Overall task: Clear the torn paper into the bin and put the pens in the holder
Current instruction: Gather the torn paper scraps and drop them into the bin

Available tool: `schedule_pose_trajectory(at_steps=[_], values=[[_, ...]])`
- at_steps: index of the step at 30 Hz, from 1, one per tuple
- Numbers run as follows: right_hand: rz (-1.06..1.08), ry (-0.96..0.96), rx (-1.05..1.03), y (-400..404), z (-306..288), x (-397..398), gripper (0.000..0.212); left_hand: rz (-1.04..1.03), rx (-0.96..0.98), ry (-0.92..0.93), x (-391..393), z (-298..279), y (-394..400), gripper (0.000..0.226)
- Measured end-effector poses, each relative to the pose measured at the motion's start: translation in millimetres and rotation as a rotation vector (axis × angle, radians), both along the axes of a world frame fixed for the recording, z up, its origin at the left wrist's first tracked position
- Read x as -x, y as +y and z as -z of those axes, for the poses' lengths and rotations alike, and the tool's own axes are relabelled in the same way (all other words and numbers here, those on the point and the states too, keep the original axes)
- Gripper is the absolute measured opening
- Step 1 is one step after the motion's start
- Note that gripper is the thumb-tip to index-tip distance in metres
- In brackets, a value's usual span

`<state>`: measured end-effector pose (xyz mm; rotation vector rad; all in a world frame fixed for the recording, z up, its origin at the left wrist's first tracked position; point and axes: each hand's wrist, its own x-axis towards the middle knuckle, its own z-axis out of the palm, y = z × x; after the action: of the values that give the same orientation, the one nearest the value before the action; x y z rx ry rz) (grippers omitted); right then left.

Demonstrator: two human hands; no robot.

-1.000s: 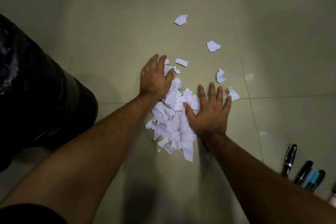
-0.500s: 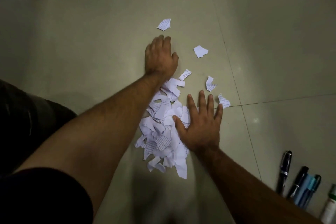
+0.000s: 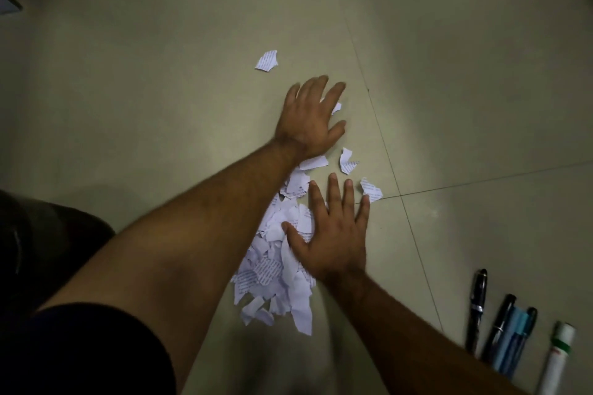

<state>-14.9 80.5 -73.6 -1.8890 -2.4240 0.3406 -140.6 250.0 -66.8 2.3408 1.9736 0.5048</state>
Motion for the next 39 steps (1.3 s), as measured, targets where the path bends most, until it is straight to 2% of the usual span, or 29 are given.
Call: schedule_pose_trajectory(at_steps=[2, 4, 5, 7, 9, 10, 14, 17, 20, 24, 28, 30, 32, 34, 36, 39], values=[[0.010, 0.007, -0.012, -2, 0, 0, 0.084, 0.005, 0.162, 0.073, -2, -3, 19, 0.068], [0.002, 0.010, -0.018, -1, 2, -1, 0.085, 0.075, 0.291, 0.084, 4, 2, 33, 0.059], [0.001, 0.016, -0.013, 0, 2, 0, 0.086, 0.153, 0.310, 0.085, 8, 1, 30, 0.055], [0.003, 0.025, -0.020, 1, 2, -1, 0.086, 0.247, 0.165, -0.020, 12, 0, 11, 0.047], [0.003, 0.021, -0.007, 0, 0, -2, 0.086, 0.155, -0.016, -0.130, 21, -1, -15, 0.032], [-0.001, 0.018, -0.002, 0, -1, -2, 0.087, 0.089, -0.064, -0.128, 27, -1, -25, 0.027], [0.004, -0.003, 0.019, 0, -1, -3, 0.089, -0.188, -0.100, -0.023, 51, 1, 8, 0.037], [0.011, 0.006, 0.022, 1, 0, -1, 0.090, -0.341, 0.181, 0.066, 67, 1, 46, 0.055], [0.002, -0.001, 0.024, 2, -1, -3, 0.091, -0.410, 0.366, 0.015, 74, 4, 50, 0.058], [0.000, 0.004, 0.024, 2, 0, -3, 0.091, -0.257, 0.222, 0.047, 48, 0, -7, 0.053], [-0.011, -0.011, 0.021, 2, 1, -3, 0.091, -0.156, 0.122, 0.023, 23, -8, -59, 0.041], [-0.018, 0.000, -0.006, 1, 1, -4, 0.090, -0.048, 0.102, -0.041, 8, -15, -64, 0.043], [-0.015, 0.046, -0.058, -1, 2, -4, 0.088, 0.141, 0.226, -0.119, -8, -19, -61, 0.048], [-0.012, 0.130, -0.127, -3, 5, -4, 0.079, 0.246, 0.404, -0.032, -20, -19, -65, 0.053], [0.005, 0.255, -0.209, -3, 8, -5, 0.061, 0.216, 0.436, -0.008, -18, -16, -77, 0.055], [0.001, 0.427, -0.298, -12, 5, -9, 0.042, 0.100, 0.371, -0.070, 8, -16, -119, 0.059]])
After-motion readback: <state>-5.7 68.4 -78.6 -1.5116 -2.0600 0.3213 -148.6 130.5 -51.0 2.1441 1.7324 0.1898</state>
